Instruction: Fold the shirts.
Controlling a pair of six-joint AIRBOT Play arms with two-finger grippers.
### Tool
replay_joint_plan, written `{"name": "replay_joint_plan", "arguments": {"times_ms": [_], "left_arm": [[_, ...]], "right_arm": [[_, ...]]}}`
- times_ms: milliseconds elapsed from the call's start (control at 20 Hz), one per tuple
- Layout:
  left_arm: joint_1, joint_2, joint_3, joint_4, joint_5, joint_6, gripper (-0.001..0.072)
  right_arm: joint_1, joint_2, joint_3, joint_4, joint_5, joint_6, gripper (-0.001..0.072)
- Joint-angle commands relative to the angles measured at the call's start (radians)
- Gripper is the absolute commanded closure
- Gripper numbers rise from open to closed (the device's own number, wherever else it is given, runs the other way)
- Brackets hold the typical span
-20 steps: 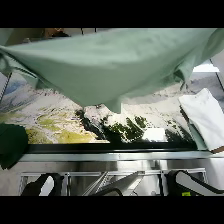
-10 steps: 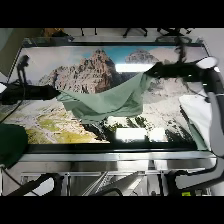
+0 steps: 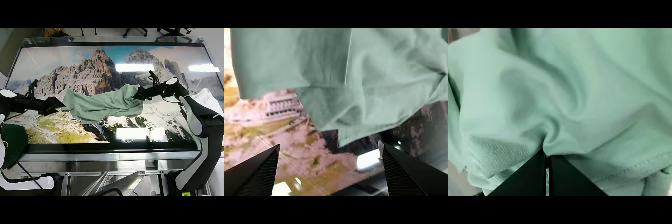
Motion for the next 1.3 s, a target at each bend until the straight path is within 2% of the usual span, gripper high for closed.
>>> {"name": "replay_joint_plan", "arguments": {"times_ms": [0,200,400,500,550,800,950,1100,1250], "left_arm": [[-0.052,0.068,-0.178,-0.043,0.011,-0.005,0.0022],[-0.268,0.123,-0.380,-0.127,0.263,-0.006,0.0022],[-0.423,0.122,-0.441,-0.137,0.523,-0.020,0.0025],[-0.428,0.122,-0.440,-0.135,0.575,-0.025,0.0251],[-0.421,0.122,-0.440,-0.135,0.593,-0.025,0.0249],[-0.409,0.122,-0.440,-0.134,0.613,-0.008,0.0249],[-0.390,0.122,-0.440,-0.103,0.513,0.003,0.0249],[-0.308,0.123,-0.432,-0.100,0.374,0.024,0.0250],[-0.201,0.122,-0.416,-0.100,0.330,0.045,0.0250]], "right_arm": [[0.003,-0.014,-0.001,-0.004,0.006,0.000,0.0695],[0.003,-0.014,-0.001,-0.003,0.008,0.000,0.0695],[0.003,-0.014,-0.001,-0.004,0.040,0.000,0.0696],[0.003,-0.014,-0.001,-0.004,0.041,-0.001,0.0696],[0.003,-0.014,-0.001,-0.004,0.041,-0.003,0.0696],[0.003,-0.014,-0.001,-0.004,0.040,-0.003,0.0696],[0.003,-0.014,-0.001,-0.004,0.041,-0.003,0.0695],[0.003,-0.014,-0.001,-0.004,0.040,-0.003,0.0696],[0.003,-0.014,-0.001,-0.004,0.040,-0.004,0.0696]]}}
